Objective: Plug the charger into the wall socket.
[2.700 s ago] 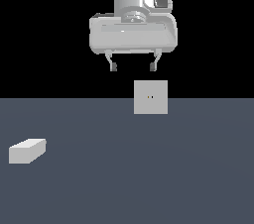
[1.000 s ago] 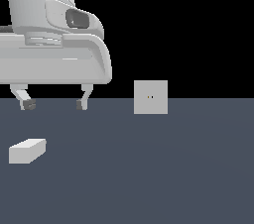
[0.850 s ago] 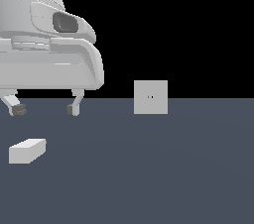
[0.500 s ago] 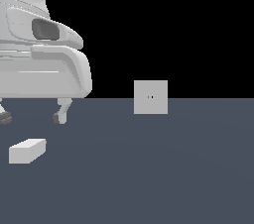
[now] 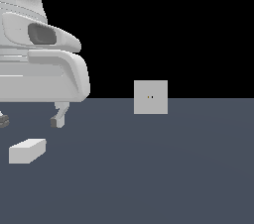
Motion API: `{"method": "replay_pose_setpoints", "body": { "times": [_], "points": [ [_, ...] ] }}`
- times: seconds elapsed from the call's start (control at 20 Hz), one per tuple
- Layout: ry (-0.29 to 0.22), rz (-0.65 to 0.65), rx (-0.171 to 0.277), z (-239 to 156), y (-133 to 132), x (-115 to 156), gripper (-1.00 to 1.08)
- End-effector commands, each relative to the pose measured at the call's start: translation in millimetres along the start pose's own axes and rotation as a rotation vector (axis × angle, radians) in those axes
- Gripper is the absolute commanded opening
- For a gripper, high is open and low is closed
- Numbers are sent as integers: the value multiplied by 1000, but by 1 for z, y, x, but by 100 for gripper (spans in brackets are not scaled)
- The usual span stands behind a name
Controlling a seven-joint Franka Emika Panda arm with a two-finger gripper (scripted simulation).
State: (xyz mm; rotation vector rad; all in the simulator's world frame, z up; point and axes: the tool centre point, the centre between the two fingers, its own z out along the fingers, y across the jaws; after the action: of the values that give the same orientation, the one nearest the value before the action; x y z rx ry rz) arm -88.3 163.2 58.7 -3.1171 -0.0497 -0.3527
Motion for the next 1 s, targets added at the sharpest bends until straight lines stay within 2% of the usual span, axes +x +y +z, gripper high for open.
{"method": "replay_pose_setpoints", "body": {
  "times": [0.0,0.4,0.7,0.75,0.95],
  "points": [
    [-1,0,0,6,0,-2,100],
    [0,1,-1,37,0,-9,100],
    [1,1,-1,46,0,-11,100],
    [1,1,-1,46,0,-11,-100],
    [1,1,-1,46,0,-11,-100]
  ]
}}
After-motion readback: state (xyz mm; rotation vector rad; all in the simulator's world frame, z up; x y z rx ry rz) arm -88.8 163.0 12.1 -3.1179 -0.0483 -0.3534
